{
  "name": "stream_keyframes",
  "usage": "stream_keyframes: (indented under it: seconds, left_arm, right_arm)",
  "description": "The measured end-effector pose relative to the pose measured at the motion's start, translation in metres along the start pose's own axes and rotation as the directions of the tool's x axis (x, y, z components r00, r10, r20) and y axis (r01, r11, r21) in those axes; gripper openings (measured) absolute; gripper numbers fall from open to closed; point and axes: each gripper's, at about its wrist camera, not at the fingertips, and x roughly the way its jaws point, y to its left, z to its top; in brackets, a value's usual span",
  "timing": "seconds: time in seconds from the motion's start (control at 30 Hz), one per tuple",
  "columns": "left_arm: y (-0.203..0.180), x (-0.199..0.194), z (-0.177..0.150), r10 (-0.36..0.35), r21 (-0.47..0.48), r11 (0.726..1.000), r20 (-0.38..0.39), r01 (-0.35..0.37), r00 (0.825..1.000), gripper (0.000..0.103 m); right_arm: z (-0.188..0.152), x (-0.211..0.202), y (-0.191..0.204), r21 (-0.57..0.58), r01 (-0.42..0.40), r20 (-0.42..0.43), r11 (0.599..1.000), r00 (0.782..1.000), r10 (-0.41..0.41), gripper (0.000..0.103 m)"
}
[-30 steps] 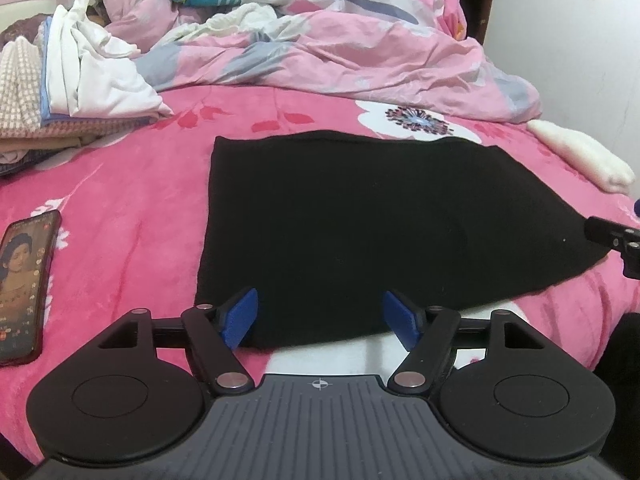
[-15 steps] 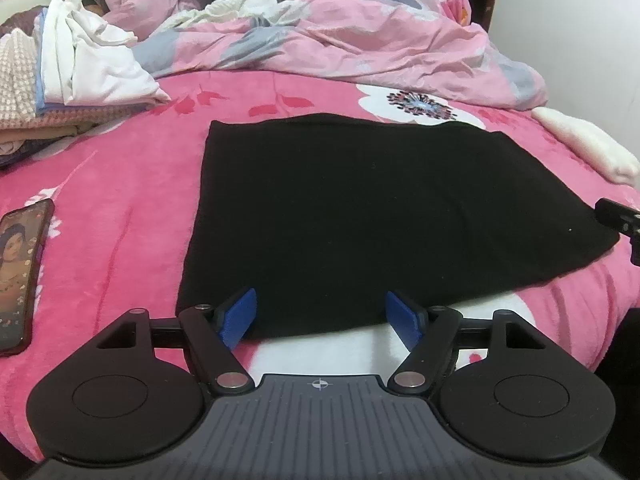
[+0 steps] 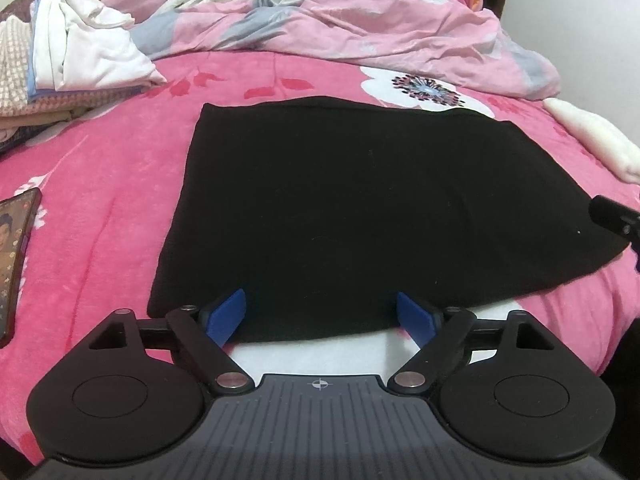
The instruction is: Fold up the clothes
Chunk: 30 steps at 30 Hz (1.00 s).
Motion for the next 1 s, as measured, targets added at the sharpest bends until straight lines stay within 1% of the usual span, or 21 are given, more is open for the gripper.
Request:
stream_keyframes:
  seconds: [0.13,0.23,0.3,0.4,0.53,0.6,0.63,0.7,0.8,1.0]
  left_arm:
    - [-0.002,0.001,0.0,0.009,-0.014,1.0,-0.013,-0.009,1.0,0.09]
    - [-0.004,0.002,0.0,0.017,-0.011,1.0,-0.018,-0.018,1.0,0.092]
    - [-0.005,0.002,0.0,0.024,-0.005,1.0,-0.021,-0.024,0.999,0.093]
    - [-0.007,0.002,0.0,0.032,-0.001,0.999,-0.024,-0.032,0.999,0.095]
    - [-0.009,0.003,0.0,0.04,-0.001,0.999,-0.027,-0.04,0.999,0.096]
    - [-0.01,0.004,0.0,0.045,0.002,0.999,-0.029,-0.045,0.999,0.097]
    - [-0.01,0.005,0.0,0.048,0.003,0.999,-0.03,-0.048,0.998,0.097]
    - [-0.011,0.006,0.0,0.052,0.005,0.999,-0.031,-0.052,0.998,0.097]
    - [-0.012,0.006,0.0,0.056,0.009,0.998,-0.033,-0.056,0.998,0.098]
    - [-0.013,0.008,-0.001,0.066,0.019,0.998,-0.037,-0.065,0.997,0.099]
  right_arm:
    - [-0.003,0.011,0.009,-0.016,-0.022,-0.019,1.0,1.0,0.022,0.098]
    - [-0.005,0.016,0.013,0.0,-0.042,-0.04,0.999,0.998,0.042,0.087]
    - [-0.006,0.019,0.015,0.014,-0.057,-0.052,0.998,0.997,0.057,0.077]
    - [-0.008,0.02,0.018,0.02,-0.07,-0.062,0.997,0.996,0.071,0.071]
    - [-0.013,0.018,0.023,-0.005,-0.072,-0.058,0.997,0.996,0.071,0.062]
    - [-0.016,0.018,0.025,-0.012,-0.069,-0.061,0.998,0.996,0.068,0.053]
    - [-0.018,0.018,0.025,-0.013,-0.067,-0.063,0.998,0.996,0.066,0.051]
    - [-0.021,0.019,0.023,-0.009,-0.063,-0.069,0.998,0.996,0.063,0.041]
    - [-0.027,0.021,0.022,-0.002,-0.061,-0.082,0.998,0.995,0.061,0.03]
    - [-0.044,0.026,0.02,0.006,-0.054,-0.111,0.999,0.992,0.054,0.028]
